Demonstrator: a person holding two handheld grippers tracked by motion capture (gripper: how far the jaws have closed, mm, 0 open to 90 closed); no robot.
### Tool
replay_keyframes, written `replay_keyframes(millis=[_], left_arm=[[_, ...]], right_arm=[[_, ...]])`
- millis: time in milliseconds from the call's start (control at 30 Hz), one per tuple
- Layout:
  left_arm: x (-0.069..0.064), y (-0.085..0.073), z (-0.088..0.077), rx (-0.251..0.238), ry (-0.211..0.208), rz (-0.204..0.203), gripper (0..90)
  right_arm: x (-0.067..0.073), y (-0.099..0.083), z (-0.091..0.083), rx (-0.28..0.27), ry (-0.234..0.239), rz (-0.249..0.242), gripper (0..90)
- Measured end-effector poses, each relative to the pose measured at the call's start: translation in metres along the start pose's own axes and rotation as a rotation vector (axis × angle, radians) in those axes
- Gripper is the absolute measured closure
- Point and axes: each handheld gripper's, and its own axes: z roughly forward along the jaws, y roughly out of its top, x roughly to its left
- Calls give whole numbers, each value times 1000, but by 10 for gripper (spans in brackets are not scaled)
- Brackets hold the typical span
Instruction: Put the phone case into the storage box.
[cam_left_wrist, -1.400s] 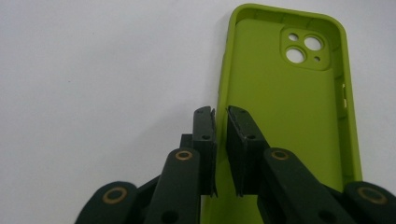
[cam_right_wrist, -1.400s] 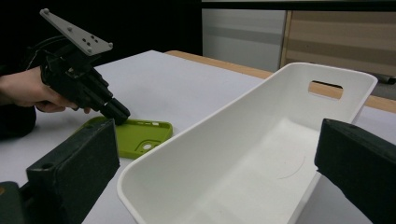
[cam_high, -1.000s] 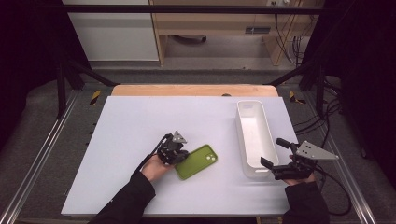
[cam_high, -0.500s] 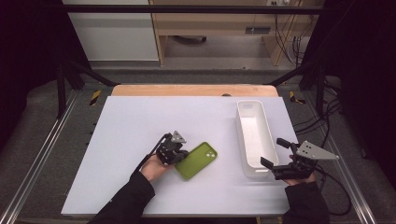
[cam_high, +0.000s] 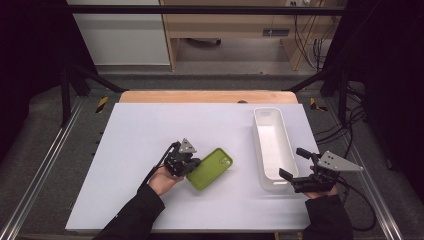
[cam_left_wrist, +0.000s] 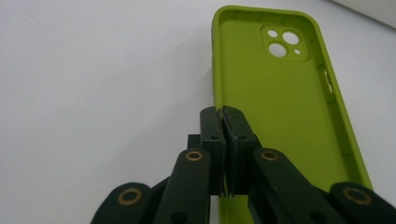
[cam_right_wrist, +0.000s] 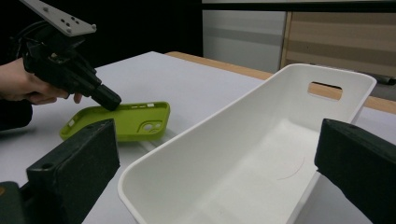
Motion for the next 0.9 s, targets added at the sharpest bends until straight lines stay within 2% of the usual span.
replay_keyframes(millis=[233, 467, 900], left_arm=[[-6, 2, -11, -53, 32, 14, 875], [-10, 2, -18, -73, 55, 32, 875], [-15, 3, -33, -123, 83, 40, 876]], right_arm=[[0, 0, 0, 0, 0, -1, 4], [0, 0, 0, -1, 0, -2, 4], [0, 0, 0, -2, 2, -2, 5]])
